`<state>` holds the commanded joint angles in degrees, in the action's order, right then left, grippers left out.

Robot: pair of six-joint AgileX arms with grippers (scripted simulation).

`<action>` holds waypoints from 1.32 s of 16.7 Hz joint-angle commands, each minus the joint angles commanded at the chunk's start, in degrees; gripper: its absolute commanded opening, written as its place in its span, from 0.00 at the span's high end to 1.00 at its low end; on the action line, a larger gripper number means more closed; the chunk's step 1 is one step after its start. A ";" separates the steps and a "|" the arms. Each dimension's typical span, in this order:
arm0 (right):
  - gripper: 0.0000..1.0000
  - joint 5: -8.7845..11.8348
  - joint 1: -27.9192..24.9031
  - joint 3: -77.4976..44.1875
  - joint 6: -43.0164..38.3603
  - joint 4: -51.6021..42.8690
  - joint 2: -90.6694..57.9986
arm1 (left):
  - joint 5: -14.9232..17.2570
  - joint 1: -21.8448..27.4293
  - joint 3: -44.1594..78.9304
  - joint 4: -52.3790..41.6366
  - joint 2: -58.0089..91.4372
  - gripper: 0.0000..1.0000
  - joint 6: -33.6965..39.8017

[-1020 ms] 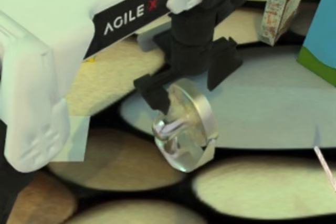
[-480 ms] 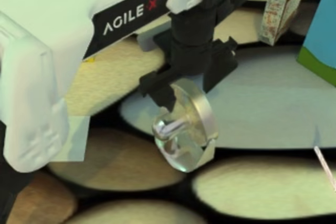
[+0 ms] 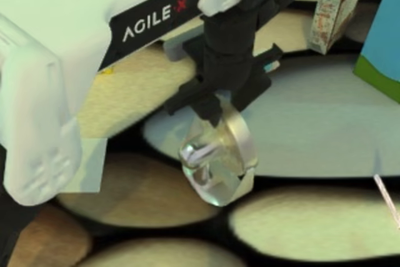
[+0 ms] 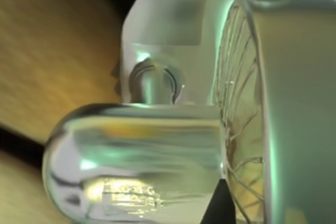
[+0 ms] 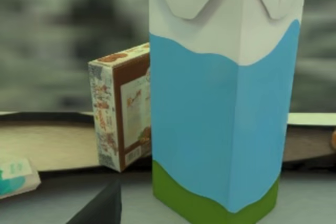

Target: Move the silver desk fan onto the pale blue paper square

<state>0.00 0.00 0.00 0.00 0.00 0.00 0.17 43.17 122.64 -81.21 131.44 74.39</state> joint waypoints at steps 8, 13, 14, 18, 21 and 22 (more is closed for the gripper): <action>0.00 0.00 0.00 0.00 0.00 0.00 0.00 | 0.00 0.00 0.00 0.00 0.00 1.00 0.00; 0.00 0.00 0.00 0.00 0.00 0.00 0.00 | 0.02 -0.34 4.38 -3.78 1.19 1.00 0.12; 0.00 0.00 0.00 0.00 0.00 0.00 0.00 | 0.01 -0.49 6.97 -5.59 1.73 1.00 0.20; 0.00 0.00 0.00 0.00 0.00 0.00 0.00 | 0.04 -0.98 17.04 -13.06 3.67 1.00 0.04; 0.00 0.00 0.00 0.00 0.00 0.00 0.00 | 0.05 -1.12 18.70 -14.64 4.10 1.00 -0.03; 0.00 0.00 0.00 0.00 0.00 0.00 0.00 | 0.05 -1.12 18.70 -14.64 4.10 1.00 -0.03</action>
<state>0.00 0.00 0.00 0.00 0.00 0.00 0.21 42.05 141.34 -95.84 135.54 74.36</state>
